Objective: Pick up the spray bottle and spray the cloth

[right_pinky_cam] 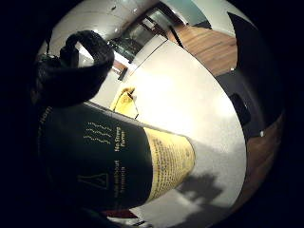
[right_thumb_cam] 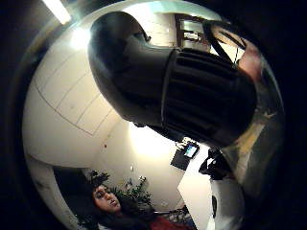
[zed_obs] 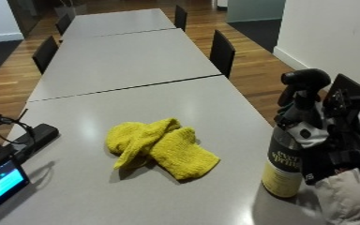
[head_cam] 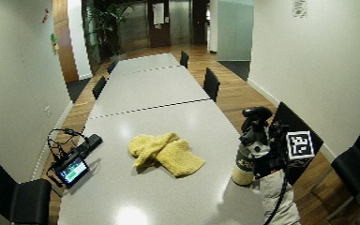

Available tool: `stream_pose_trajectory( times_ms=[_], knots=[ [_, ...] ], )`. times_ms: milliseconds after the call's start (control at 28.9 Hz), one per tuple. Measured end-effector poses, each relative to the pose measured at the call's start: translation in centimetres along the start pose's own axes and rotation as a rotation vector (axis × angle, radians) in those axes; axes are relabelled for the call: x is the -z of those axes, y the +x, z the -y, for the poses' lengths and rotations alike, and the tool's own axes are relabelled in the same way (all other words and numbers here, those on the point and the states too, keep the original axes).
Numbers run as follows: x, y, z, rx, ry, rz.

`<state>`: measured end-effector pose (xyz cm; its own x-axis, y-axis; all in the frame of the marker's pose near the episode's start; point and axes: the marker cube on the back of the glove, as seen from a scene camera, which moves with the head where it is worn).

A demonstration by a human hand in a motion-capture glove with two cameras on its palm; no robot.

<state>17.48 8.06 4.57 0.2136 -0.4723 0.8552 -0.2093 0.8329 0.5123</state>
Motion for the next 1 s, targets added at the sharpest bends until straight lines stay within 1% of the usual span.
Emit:
stream_pose_trajectory(
  times_ms=[69,138,207,311,415,484,553,622,726,829,933,1002],
  knots=[
    [0.4,-0.3,-0.1,-0.011,0.004,0.003],
    [1.2,-0.3,-1.3,-0.047,0.006,-0.019],
    [2.3,0.6,-2.4,-0.071,0.001,-0.109],
    [2.2,1.5,-0.9,-0.017,-0.073,-0.388],
    [-0.5,0.6,3.1,0.101,-0.2,-0.792],
    [-1.5,0.3,5.0,0.164,-0.254,-1.039],
    [-2.0,0.2,5.8,0.201,-0.288,-1.225],
    [-2.4,0.3,6.1,0.222,-0.319,-1.345],
    [-2.8,0.9,6.2,0.234,-0.354,-1.46],
    [-2.9,1.5,6.1,0.235,-0.365,-1.502],
    [-2.9,1.6,6.2,0.22,-0.347,-1.445],
    [-2.7,1.0,6.1,0.192,-0.313,-1.323]
  ],
)
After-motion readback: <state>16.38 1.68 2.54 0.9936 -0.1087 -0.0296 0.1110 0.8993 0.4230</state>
